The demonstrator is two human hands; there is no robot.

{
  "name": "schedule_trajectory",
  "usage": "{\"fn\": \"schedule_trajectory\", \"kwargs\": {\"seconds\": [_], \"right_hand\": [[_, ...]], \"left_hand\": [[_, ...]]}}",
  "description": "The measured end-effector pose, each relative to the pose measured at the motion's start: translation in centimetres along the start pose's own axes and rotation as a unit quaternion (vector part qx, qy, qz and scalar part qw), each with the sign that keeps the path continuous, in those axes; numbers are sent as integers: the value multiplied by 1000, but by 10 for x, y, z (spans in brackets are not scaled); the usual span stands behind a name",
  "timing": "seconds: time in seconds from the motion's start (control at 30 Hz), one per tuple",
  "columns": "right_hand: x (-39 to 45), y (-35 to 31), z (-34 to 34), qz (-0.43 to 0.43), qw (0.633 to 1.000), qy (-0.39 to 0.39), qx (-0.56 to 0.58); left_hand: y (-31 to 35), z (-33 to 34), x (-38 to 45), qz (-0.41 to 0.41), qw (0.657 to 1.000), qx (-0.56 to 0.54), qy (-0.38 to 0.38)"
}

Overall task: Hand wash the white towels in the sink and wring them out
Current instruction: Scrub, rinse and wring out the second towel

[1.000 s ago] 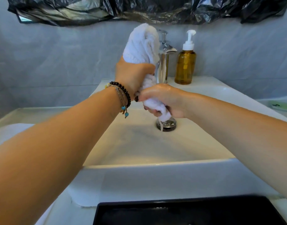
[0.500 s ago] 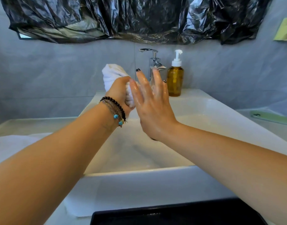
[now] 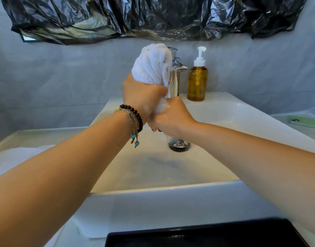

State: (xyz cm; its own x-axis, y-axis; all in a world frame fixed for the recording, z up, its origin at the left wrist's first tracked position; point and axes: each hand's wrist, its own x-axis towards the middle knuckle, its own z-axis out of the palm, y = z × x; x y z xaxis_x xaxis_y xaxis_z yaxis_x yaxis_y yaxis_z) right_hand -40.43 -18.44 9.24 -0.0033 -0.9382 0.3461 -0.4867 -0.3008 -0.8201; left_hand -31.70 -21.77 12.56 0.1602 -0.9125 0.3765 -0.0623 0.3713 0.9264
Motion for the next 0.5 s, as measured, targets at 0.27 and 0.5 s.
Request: {"fn": "schedule_trajectory", "kwargs": {"seconds": [0.27, 0.5], "right_hand": [[-14, 4, -13, 113, 974, -139, 138], [-15, 7, -17, 126, 963, -173, 165]], "left_hand": [[-2, 3, -11, -31, 997, -7, -68], [-8, 3, -8, -50, 995, -22, -87]]}}
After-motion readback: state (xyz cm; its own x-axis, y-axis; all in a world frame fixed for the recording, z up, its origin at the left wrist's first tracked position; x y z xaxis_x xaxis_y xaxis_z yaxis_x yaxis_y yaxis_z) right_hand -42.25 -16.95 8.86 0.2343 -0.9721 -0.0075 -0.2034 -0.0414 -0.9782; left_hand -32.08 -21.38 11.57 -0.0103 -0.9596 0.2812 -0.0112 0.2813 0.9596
